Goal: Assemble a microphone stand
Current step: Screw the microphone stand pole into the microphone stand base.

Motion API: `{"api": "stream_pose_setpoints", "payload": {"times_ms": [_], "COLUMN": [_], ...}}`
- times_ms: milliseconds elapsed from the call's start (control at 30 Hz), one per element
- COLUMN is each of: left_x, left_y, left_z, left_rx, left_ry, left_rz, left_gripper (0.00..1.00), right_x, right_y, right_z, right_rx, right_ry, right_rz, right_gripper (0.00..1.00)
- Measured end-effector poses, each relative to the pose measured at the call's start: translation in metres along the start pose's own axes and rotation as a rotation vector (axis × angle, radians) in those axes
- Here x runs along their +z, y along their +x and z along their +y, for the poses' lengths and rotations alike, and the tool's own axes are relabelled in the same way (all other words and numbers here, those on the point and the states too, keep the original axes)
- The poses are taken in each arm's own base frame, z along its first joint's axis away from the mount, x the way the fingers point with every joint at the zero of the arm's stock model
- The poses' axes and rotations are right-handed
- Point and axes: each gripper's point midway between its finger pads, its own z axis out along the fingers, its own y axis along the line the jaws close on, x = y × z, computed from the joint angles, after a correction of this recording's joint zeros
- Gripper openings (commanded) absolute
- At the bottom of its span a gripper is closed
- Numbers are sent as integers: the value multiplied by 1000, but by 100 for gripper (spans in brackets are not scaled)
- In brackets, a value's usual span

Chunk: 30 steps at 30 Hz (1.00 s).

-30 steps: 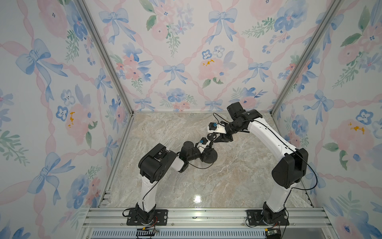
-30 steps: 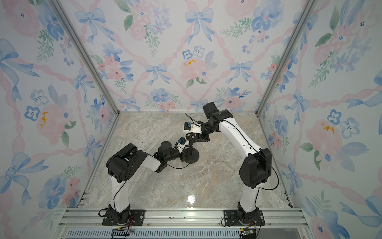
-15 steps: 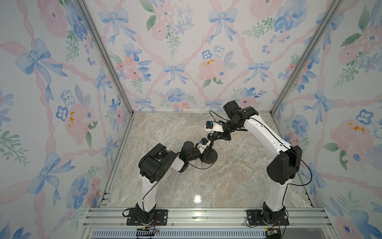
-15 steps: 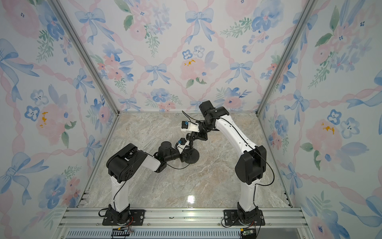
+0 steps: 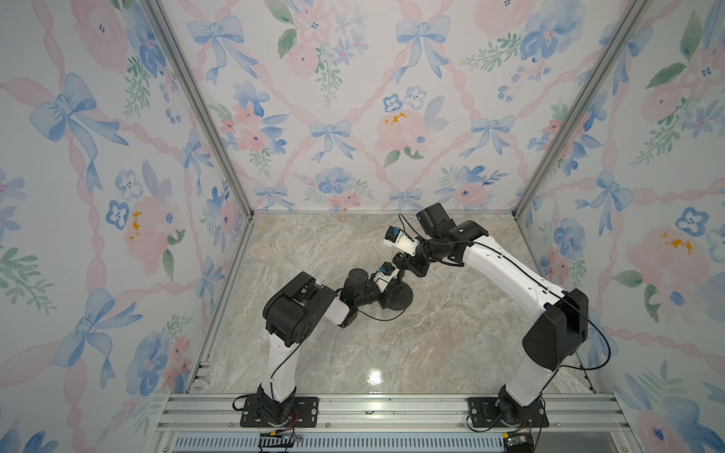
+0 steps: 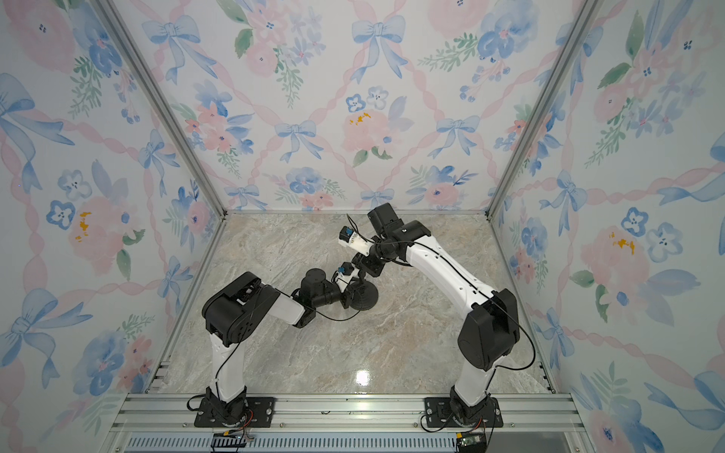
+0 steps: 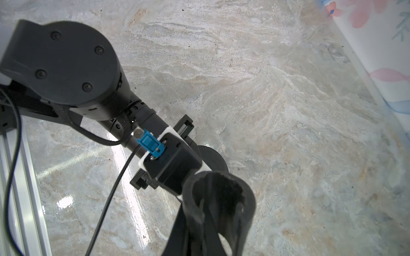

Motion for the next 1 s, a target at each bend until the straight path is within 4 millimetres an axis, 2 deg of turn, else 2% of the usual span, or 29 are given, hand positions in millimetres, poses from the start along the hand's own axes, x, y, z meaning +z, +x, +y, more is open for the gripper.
{"api": "stream_pose_setpoints", "payload": {"times_ms": [167,233,400,467,600,700,800,933,1000], "left_x": [0,0,1,1,3,3,3,3,3], "left_y": [0,0,0,0,0,0,0,0,0], "left_z": [2,2,-2,-5,-12,-12,-12,-12,-12], "left_rx": [3,0,3,6,11,8,7,7,7], "left_ry": [-8,-8,6,14,37,38,38,40,42], "left_rz": [0,1,0,1,2,2,2,2,1], "left_gripper": [17,16,16,16,16,16,16,16,16], "right_x": [4,2,-10,-20,-46,-52,-41,-6,11], "right_y": [-8,-7,-4,2,29,45,57,76,77], "right_z": [-3,-5,6,8,20,28,23,8,-1], "right_rx": [70,84,63,54,52,67,83,102,109], "right_ry": [38,44,3,8,21,13,13,28,24], "right_rz": [-28,-24,-11,-33,-159,-282,-378,-446,-475], "right_gripper": [34,36,42,44,50,51,51,49,49]}}
